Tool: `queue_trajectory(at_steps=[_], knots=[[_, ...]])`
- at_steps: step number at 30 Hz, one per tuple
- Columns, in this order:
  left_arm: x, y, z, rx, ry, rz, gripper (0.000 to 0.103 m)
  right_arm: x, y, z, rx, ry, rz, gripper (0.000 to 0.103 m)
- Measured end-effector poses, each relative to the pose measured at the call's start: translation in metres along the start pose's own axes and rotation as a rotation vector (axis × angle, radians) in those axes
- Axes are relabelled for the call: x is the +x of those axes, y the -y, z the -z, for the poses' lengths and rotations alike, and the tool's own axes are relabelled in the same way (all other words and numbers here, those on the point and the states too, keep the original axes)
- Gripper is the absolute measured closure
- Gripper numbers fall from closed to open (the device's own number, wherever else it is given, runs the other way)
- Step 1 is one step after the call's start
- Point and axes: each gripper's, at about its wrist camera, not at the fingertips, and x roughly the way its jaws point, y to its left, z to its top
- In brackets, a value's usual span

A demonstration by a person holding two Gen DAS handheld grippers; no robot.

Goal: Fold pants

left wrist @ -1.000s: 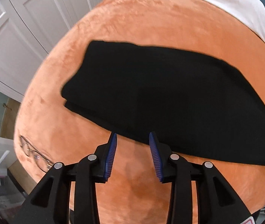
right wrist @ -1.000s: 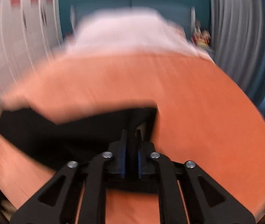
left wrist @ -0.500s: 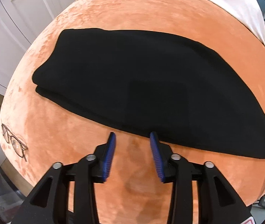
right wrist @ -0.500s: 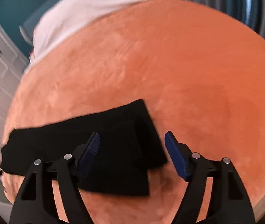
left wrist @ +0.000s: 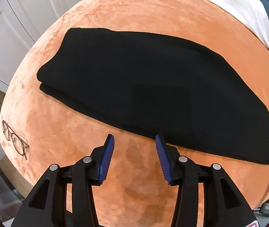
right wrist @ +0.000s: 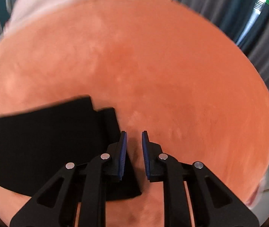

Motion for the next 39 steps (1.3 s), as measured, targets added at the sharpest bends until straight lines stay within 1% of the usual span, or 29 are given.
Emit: queue_trajectory(at_steps=[1, 3, 7, 8, 10, 11, 12, 13, 14, 15, 16, 17, 18, 19, 21, 24, 27, 28, 29, 30, 31, 32, 33, 34, 35, 36, 37, 38, 39], knots=[[0.002, 0.000, 0.000, 0.004, -0.004, -0.006, 0.058, -0.009, 0.002, 0.007, 0.030, 0.027, -0.026, 0.070], [0.009, -0.001, -0.002, 0.001, -0.014, -0.008, 0.058, -0.028, 0.001, 0.021, 0.082, 0.058, -0.054, 0.059], [0.014, -0.005, -0.006, -0.049, -0.023, 0.009, 0.059, -0.044, -0.011, 0.037, 0.108, 0.085, -0.125, 0.059], [0.013, -0.003, -0.005, -0.051, -0.019, 0.012, 0.059, -0.048, -0.017, 0.038, 0.098, 0.094, -0.159, 0.060], [0.012, 0.002, -0.005, -0.038, -0.007, 0.005, 0.058, -0.046, -0.031, 0.033, 0.057, 0.091, -0.185, 0.061], [0.012, 0.004, -0.004, -0.029, -0.003, -0.003, 0.058, -0.036, -0.037, 0.030, 0.026, 0.064, -0.197, 0.062], [0.011, 0.008, -0.003, -0.017, 0.003, -0.014, 0.058, -0.022, -0.044, 0.028, -0.010, 0.026, -0.178, 0.064], [0.010, 0.010, -0.002, -0.007, 0.008, -0.021, 0.058, 0.000, -0.045, 0.029, -0.065, -0.030, -0.088, 0.068], [0.007, 0.013, -0.001, 0.008, 0.016, -0.028, 0.058, 0.011, -0.036, 0.032, -0.059, -0.063, -0.065, 0.071], [0.004, 0.014, 0.000, 0.019, 0.026, -0.036, 0.058, 0.014, -0.026, 0.032, -0.007, -0.059, -0.110, 0.076], [0.002, 0.014, 0.000, 0.031, 0.036, -0.045, 0.057, 0.010, -0.012, 0.030, 0.084, -0.050, -0.127, 0.086], [-0.001, 0.014, 0.000, 0.045, 0.047, -0.056, 0.051, 0.003, -0.004, 0.025, 0.154, -0.052, -0.080, 0.085], [-0.002, 0.013, 0.001, 0.054, 0.057, -0.063, 0.049, -0.007, 0.000, 0.021, 0.190, -0.030, -0.066, 0.077], [-0.003, 0.013, 0.001, 0.061, 0.063, -0.073, 0.049, -0.019, -0.001, 0.015, 0.205, 0.011, -0.067, 0.064], [-0.003, 0.015, 0.001, 0.072, 0.061, -0.076, 0.049, -0.024, -0.006, 0.004, 0.176, 0.040, -0.062, 0.039], [-0.004, 0.018, 0.002, 0.064, 0.058, -0.066, 0.049, -0.007, -0.021, -0.014, 0.069, 0.008, -0.033, 0.039], [-0.008, 0.023, 0.007, 0.053, 0.058, -0.051, 0.049, 0.023, -0.040, -0.019, -0.019, -0.063, -0.018, 0.040], [-0.007, 0.025, 0.008, 0.056, 0.056, -0.051, 0.049, 0.034, -0.048, -0.017, -0.046, -0.080, -0.010, 0.047], [-0.006, 0.028, 0.008, 0.066, 0.051, -0.057, 0.049, 0.040, -0.053, -0.014, -0.081, -0.092, 0.001, 0.051], [-0.005, 0.030, 0.008, 0.073, 0.049, -0.062, 0.049, 0.036, -0.054, -0.013, -0.090, -0.080, 0.005, 0.066], [-0.004, 0.033, 0.008, 0.080, 0.047, -0.068, 0.049, 0.031, -0.054, -0.014, -0.092, -0.072, 0.016, 0.097], [-0.003, 0.035, 0.007, 0.091, 0.048, -0.072, 0.049, 0.022, -0.051, -0.015, -0.080, -0.065, -0.014, 0.096], [-0.003, 0.036, 0.006, 0.101, 0.051, -0.078, 0.049, 0.011, -0.047, -0.014, -0.063, -0.035, -0.016, 0.096], [-0.002, 0.038, 0.005, 0.107, 0.056, -0.085, 0.049, -0.004, -0.039, -0.010, -0.051, 0.003, 0.009, 0.096], [0.000, 0.039, 0.003, 0.115, 0.058, -0.084, 0.049, -0.005, -0.032, -0.006, -0.035, 0.010, 0.025, 0.096], [0.003, 0.040, 0.002, 0.119, 0.056, -0.081, 0.049, 0.001, -0.023, -0.001, -0.012, -0.012, 0.030, 0.096], [0.006, 0.041, 0.001, 0.120, 0.052, -0.080, 0.049, 0.017, -0.011, 0.009, 0.023, -0.081, 0.023, 0.094], [0.011, 0.042, -0.001, 0.119, 0.045, -0.079, 0.049, 0.025, -0.007, 0.015, 0.040, -0.100, 0.006, 0.093], [0.014, 0.042, -0.003, 0.118, 0.042, -0.078, 0.049, 0.021, -0.008, 0.016, 0.045, -0.080, 0.003, 0.089]])
